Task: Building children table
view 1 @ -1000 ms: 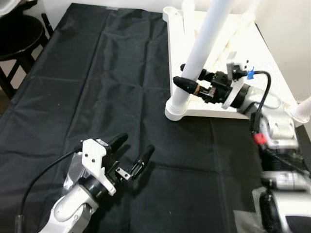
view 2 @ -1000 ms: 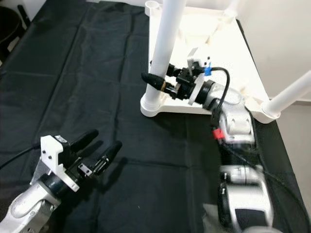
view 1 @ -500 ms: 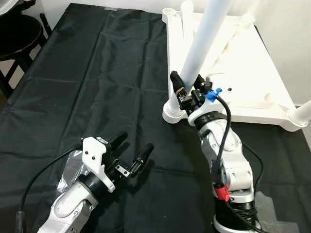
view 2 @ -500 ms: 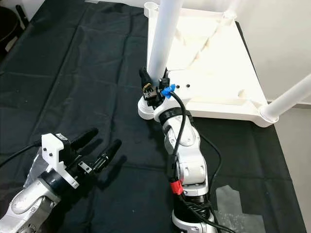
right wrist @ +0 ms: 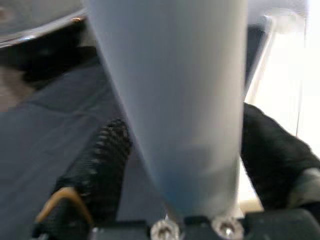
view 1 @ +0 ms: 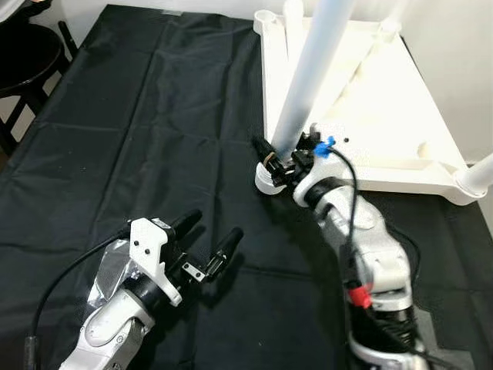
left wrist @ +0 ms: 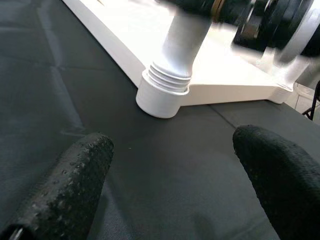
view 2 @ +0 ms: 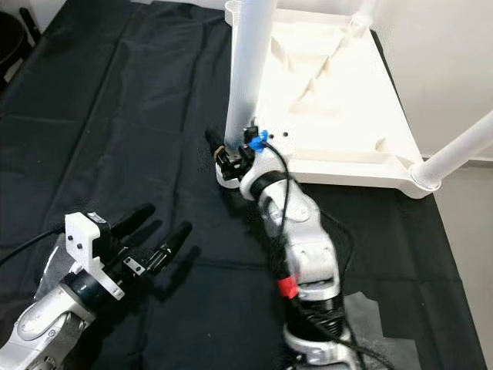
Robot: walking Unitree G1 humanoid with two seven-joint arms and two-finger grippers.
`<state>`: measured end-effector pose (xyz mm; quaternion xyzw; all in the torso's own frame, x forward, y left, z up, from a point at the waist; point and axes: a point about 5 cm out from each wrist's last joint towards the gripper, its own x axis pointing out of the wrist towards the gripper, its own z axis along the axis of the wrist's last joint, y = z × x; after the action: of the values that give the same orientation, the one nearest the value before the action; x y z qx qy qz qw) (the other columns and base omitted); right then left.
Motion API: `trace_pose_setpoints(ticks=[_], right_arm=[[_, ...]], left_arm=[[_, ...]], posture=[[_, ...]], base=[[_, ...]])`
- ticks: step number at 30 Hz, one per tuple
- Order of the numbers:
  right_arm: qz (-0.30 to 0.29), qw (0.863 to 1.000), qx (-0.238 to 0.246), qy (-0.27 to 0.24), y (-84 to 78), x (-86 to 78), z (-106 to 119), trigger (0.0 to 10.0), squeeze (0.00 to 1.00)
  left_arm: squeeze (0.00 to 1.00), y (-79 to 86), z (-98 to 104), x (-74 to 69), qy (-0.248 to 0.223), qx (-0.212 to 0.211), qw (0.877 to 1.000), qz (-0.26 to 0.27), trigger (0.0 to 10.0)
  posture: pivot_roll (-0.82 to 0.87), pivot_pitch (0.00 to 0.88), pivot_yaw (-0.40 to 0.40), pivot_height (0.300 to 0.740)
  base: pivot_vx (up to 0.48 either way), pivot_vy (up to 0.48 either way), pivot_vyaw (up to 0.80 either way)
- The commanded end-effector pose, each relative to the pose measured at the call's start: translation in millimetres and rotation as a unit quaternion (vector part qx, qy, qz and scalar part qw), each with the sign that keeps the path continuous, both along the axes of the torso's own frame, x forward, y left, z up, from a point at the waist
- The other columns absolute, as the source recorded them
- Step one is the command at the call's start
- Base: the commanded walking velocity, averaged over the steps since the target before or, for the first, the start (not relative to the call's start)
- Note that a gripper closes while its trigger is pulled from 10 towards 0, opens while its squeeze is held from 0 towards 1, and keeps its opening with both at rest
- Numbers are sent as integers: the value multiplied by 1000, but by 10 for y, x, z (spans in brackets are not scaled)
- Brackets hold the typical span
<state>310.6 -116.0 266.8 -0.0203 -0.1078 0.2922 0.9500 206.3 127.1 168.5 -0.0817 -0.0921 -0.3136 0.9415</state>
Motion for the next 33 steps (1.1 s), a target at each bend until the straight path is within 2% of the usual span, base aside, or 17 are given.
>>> trace_pose_setpoints(ticks=[1, 4, 5, 6, 7, 8, 9, 11, 13, 14, 15, 19, 26, 29, 32, 33], right_arm=[[59, 998, -15, -17, -98, 17, 71, 10000, 1000], [63, 997, -30, -24, -154, 45, 98, 10000, 1000], [87, 994, -60, -37, -276, 115, 155, 10000, 1000], [112, 991, -65, -32, -300, 132, 161, 10000, 1000], [112, 991, -65, -32, -300, 132, 161, 10000, 1000], [146, 986, -71, -26, -308, 134, 158, 10000, 1000], [162, 983, -84, -24, -318, 170, 150, 10000, 0], [162, 983, -84, -24, -318, 170, 150, 10000, 0], [179, 979, -90, -28, -343, 271, 164, 10000, 0], [179, 979, -90, -28, -343, 271, 164, 10000, 0], [182, 979, -82, -34, -332, 360, 200, 0, 0], [211, 973, -76, -53, -260, 516, 282, 0, 0], [186, 977, -96, -42, -324, 520, 220, 0, 0], [152, 984, -86, -21, -373, 466, 102, 0, 0], [93, 993, -68, 0, -295, 415, -72, 0, 0], [93, 993, -68, 0, -295, 415, -72, 0, 0]], left_arm=[[0, -11, -22, -47, 7, -1, 1000, -5, 10000], [0, -12, -21, -49, 7, -1, 1000, -5, 10000], [0, -19, -18, -66, 7, -1, 1000, -5, 10000], [0, -21, -17, -75, 8, -1, 1000, -5, 10000], [0, -21, -17, -75, 8, -1, 1000, -5, 10000], [0, -22, -17, -81, 8, -1, 1000, -6, 10000], [0, -23, -17, -84, 9, -1, 1000, -6, 10000], [0, -23, -17, -84, 9, -1, 1000, -6, 10000], [0, -24, -15, -95, 10, -1, 1000, -7, 10000], [0, -24, -15, -95, 10, -1, 1000, -7, 10000], [0, -23, -13, -103, 10, -1, 1000, -7, 10000], [0, -26, -5, -127, 10, 0, 1000, -4, 10000], [0, -28, 6, -119, 9, -1, 1000, -3, 10000], [0, -30, 6, -107, 8, -3, 1000, -1, 10000], [0, -31, 3, -86, 7, -5, 1000, -1, 10000], [0, -31, 3, -86, 7, -5, 1000, -1, 10000]], posture=[[33, 279, -86, 740], [33, 279, -86, 740], [43, 282, -87, 740], [48, 284, -87, 740], [48, 284, -87, 740], [48, 284, -87, 740], [49, 284, -87, 740], [49, 284, -87, 740], [57, 284, -87, 740], [57, 284, -87, 740], [60, 286, -87, 740], [72, 291, -88, 740], [64, 295, -93, 740], [47, 291, -101, 740], [39, 285, -106, 740], [39, 285, -106, 740]], base=[[0, 0, 0], [0, 0, 0], [0, 0, 0], [0, 0, 0], [0, 0, 0], [0, 0, 0], [0, 0, 0], [0, 0, 0], [0, 0, 0], [0, 0, 0], [0, 0, 0], [0, 0, 0], [0, 0, 0], [0, 0, 0], [0, 0, 0], [0, 0, 0]])
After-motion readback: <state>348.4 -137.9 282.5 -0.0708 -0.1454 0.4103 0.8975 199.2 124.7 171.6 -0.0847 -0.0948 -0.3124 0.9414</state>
